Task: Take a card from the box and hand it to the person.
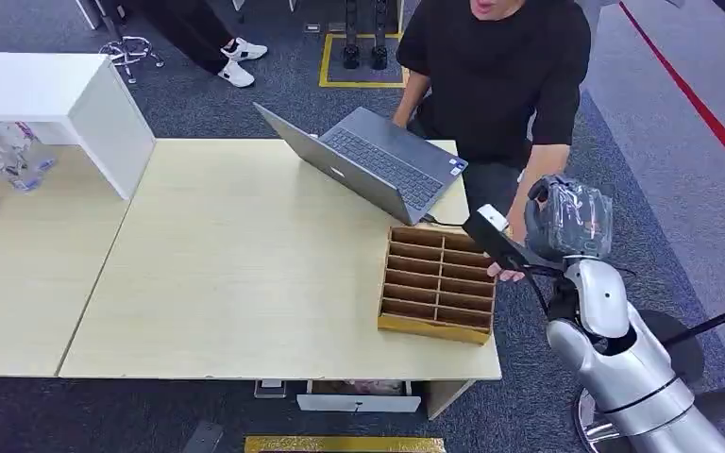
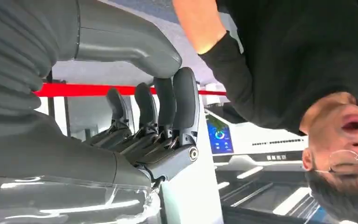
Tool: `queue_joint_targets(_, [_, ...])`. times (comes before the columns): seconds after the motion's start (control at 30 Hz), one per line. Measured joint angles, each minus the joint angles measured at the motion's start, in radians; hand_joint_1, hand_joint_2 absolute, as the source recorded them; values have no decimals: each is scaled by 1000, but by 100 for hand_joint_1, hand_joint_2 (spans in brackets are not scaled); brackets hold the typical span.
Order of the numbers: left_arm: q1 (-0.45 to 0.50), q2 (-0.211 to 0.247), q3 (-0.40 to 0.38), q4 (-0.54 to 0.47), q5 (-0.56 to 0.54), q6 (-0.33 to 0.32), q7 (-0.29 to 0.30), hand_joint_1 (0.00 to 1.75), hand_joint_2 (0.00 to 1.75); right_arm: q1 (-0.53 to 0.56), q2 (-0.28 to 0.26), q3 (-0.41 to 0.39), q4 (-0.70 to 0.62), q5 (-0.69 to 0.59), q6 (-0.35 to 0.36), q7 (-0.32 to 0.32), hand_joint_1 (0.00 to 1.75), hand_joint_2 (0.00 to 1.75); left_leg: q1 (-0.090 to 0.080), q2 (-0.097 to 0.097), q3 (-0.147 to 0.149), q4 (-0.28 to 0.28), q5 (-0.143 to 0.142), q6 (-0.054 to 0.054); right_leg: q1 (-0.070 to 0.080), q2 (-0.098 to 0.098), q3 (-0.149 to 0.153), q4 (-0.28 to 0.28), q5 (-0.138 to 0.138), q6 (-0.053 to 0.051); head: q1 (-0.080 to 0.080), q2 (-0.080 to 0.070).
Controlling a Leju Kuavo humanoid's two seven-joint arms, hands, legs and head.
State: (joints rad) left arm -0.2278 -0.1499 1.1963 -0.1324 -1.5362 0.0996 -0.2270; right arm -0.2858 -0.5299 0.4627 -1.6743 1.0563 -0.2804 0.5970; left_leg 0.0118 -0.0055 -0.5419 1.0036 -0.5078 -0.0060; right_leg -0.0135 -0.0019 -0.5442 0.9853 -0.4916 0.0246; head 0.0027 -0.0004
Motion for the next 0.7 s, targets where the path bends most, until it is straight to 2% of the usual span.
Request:
queue_joint_targets(0.23, [0,0,-2,0,0,2,2,0,0,1,0,0,18,-4,-1,0,129,175,0,0,0,0,0,0,0,0,0,0,0,0,0,0])
queue_joint_targets(0.3, [0,0,-4,0,0,2,2,0,0,1,0,0,23,-5,-2,0,117,175,0,0,0,0,0,0,0,0,0,0,0,0,0,0])
queue_joint_targets(0.33, [0,0,-5,0,0,2,2,0,0,1,0,0,24,-5,-2,0,117,175,0,0,0,0,0,0,0,0,0,0,0,0,0,0])
queue_joint_targets(0.37, [0,0,-5,0,0,2,2,0,0,1,0,0,26,-5,-3,0,101,175,0,0,0,0,0,0,0,0,0,0,0,0,0,0])
queue_joint_targets(0.4, [0,0,-5,0,0,2,2,0,0,1,0,0,28,-5,-3,0,66,175,0,0,0,0,0,0,0,0,0,0,0,0,0,0])
queue_joint_targets(0.43, [0,0,-5,0,0,2,2,0,0,1,0,0,30,-5,-3,0,56,175,0,0,0,0,0,0,0,0,0,0,0,0,0,0])
queue_joint_targets(0.47, [0,0,-5,0,0,2,2,0,0,1,0,0,32,-6,-4,0,0,175,0,0,0,0,0,0,0,0,0,0,0,0,0,0])
queue_joint_targets(0.7, [0,0,-6,0,0,3,2,0,0,4,1,0,43,-5,-12,-3,0,175,0,0,0,0,0,0,0,0,0,0,0,0,0,0])
